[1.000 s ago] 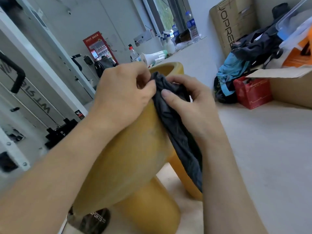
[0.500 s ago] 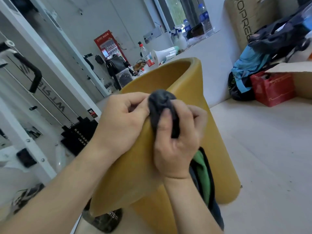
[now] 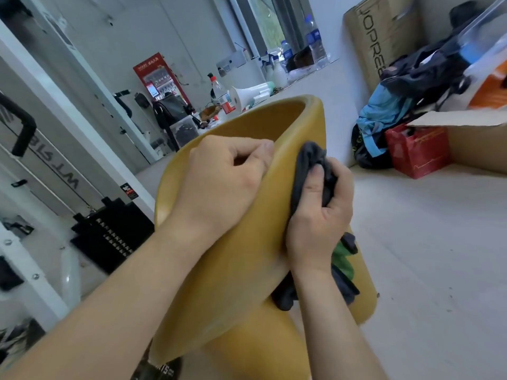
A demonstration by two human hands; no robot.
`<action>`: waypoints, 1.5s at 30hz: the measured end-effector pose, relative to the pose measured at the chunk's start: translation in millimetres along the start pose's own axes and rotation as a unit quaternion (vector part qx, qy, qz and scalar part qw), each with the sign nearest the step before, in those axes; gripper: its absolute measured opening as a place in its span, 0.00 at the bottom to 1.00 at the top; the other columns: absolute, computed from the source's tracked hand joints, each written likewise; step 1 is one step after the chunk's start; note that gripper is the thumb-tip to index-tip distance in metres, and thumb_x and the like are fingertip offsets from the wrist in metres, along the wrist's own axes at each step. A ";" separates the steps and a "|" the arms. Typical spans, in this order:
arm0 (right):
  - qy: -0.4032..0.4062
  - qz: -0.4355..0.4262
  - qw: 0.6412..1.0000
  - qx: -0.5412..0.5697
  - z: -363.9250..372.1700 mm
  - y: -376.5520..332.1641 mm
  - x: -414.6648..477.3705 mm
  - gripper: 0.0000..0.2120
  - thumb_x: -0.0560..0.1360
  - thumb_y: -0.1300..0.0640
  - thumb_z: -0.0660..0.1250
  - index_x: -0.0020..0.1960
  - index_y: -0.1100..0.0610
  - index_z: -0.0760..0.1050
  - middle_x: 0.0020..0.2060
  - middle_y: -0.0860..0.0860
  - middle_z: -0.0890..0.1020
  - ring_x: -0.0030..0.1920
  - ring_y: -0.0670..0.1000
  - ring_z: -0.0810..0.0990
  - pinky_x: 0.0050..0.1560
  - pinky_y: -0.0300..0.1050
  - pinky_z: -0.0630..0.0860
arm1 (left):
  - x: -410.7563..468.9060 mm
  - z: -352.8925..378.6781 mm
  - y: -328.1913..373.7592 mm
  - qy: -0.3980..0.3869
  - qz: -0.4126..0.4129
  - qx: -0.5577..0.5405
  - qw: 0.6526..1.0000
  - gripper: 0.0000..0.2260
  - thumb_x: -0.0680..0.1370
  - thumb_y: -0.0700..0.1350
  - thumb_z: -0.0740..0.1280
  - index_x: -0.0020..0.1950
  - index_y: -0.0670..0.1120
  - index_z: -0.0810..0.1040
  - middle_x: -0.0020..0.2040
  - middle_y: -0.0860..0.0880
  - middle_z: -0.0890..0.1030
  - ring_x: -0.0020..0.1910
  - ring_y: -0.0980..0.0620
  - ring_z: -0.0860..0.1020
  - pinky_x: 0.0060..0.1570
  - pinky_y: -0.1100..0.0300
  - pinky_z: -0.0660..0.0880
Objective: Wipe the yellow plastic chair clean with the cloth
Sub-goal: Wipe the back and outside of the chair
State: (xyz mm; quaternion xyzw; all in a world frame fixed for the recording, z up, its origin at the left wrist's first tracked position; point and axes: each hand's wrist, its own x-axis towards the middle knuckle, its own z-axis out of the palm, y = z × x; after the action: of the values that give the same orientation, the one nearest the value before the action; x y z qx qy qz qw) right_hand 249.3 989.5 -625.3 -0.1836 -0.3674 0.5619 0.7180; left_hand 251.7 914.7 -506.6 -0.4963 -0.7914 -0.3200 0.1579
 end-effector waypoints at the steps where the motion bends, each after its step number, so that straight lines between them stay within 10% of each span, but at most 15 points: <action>1: 0.018 0.109 0.994 -0.002 -6.0 26.0 4.9 0.13 0.78 0.47 0.59 0.57 0.52 0.76 0.53 0.54 0.79 0.54 0.50 0.78 0.58 0.46 0.75 | -1.0 1.4 2.0 0.004 -0.009 -0.002 1.000 0.11 0.78 0.50 0.65 0.44 0.47 0.85 0.40 0.49 0.84 0.40 0.51 0.81 0.44 0.53 0.79; 6: 0.041 0.431 0.899 0.064 -24.1 89.1 -23.5 0.15 0.80 0.46 0.57 0.64 0.44 0.73 0.62 0.45 0.78 0.62 0.50 0.77 0.66 0.56 0.73 | -1.5 3.1 9.5 0.018 -0.033 0.002 0.999 0.14 0.74 0.54 0.70 0.56 0.50 0.83 0.49 0.59 0.83 0.47 0.65 0.80 0.52 0.59 0.78; 14: -0.097 -0.009 0.993 0.062 11.2 -15.7 55.6 0.15 0.79 0.49 0.58 0.59 0.47 0.79 0.60 0.46 0.80 0.66 0.50 0.75 0.68 0.51 0.69 | 8.2 9.5 13.5 0.018 -0.024 0.013 0.999 0.09 0.74 0.51 0.71 0.53 0.52 0.84 0.43 0.64 0.82 0.46 0.67 0.79 0.50 0.62 0.77; 22: -0.104 0.379 0.919 0.028 -16.3 93.3 51.8 0.28 0.73 0.30 0.55 0.60 0.46 0.78 0.58 0.47 0.81 0.60 0.50 0.78 0.65 0.56 0.72 | 9.4 11.6 15.7 0.008 -0.058 -0.012 0.998 0.13 0.72 0.53 0.72 0.55 0.52 0.84 0.46 0.59 0.84 0.45 0.63 0.81 0.50 0.56 0.80; 29: -0.194 -0.061 0.979 0.024 26.7 -41.8 80.0 0.14 0.77 0.54 0.62 0.59 0.50 0.81 0.65 0.47 0.78 0.70 0.45 0.69 0.71 0.39 0.62 | 10.1 11.6 13.5 0.003 -0.014 -0.003 1.000 0.11 0.72 0.55 0.69 0.46 0.50 0.86 0.40 0.48 0.85 0.42 0.45 0.81 0.44 0.45 0.79; 34: -0.107 0.292 0.948 0.070 0.2 40.4 88.0 0.14 0.78 0.41 0.60 0.43 0.48 0.79 0.41 0.44 0.81 0.49 0.49 0.79 0.49 0.48 0.75 | 8.8 12.0 14.7 0.003 -0.052 0.001 0.999 0.14 0.73 0.54 0.71 0.56 0.52 0.83 0.50 0.58 0.84 0.48 0.63 0.81 0.52 0.55 0.79; 36: -0.101 0.367 0.923 0.053 -12.5 56.4 62.7 0.21 0.77 0.35 0.58 0.49 0.50 0.80 0.49 0.48 0.83 0.56 0.53 0.80 0.56 0.55 0.77 | 9.6 12.4 16.3 0.011 -0.048 -0.012 0.999 0.12 0.73 0.53 0.71 0.55 0.52 0.83 0.49 0.59 0.84 0.48 0.63 0.81 0.53 0.55 0.79; 41: -0.108 0.050 0.992 0.050 0.3 -27.5 44.2 0.20 0.78 0.46 0.58 0.68 0.46 0.73 0.67 0.37 0.69 0.74 0.38 0.59 0.72 0.33 0.57 | 28.0 32.0 29.4 0.022 -0.034 -0.010 0.999 0.10 0.72 0.47 0.66 0.35 0.45 0.83 0.28 0.53 0.76 0.28 0.56 0.72 0.33 0.60 0.71; 45: -0.073 0.024 0.996 0.052 -6.2 -23.1 68.2 0.17 0.79 0.51 0.58 0.67 0.46 0.72 0.70 0.46 0.71 0.73 0.43 0.64 0.72 0.36 0.60 | 39.8 44.8 44.8 -0.022 -0.009 0.038 0.999 0.14 0.76 0.48 0.60 0.32 0.45 0.74 0.31 0.50 0.74 0.32 0.52 0.70 0.37 0.56 0.68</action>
State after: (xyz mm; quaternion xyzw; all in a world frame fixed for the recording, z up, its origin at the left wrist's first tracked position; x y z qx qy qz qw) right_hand 276.1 1047.7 -591.9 -0.1128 -0.3847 0.6095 0.6839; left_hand 276.2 985.3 -501.7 -0.4899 -0.8108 -0.2797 0.1561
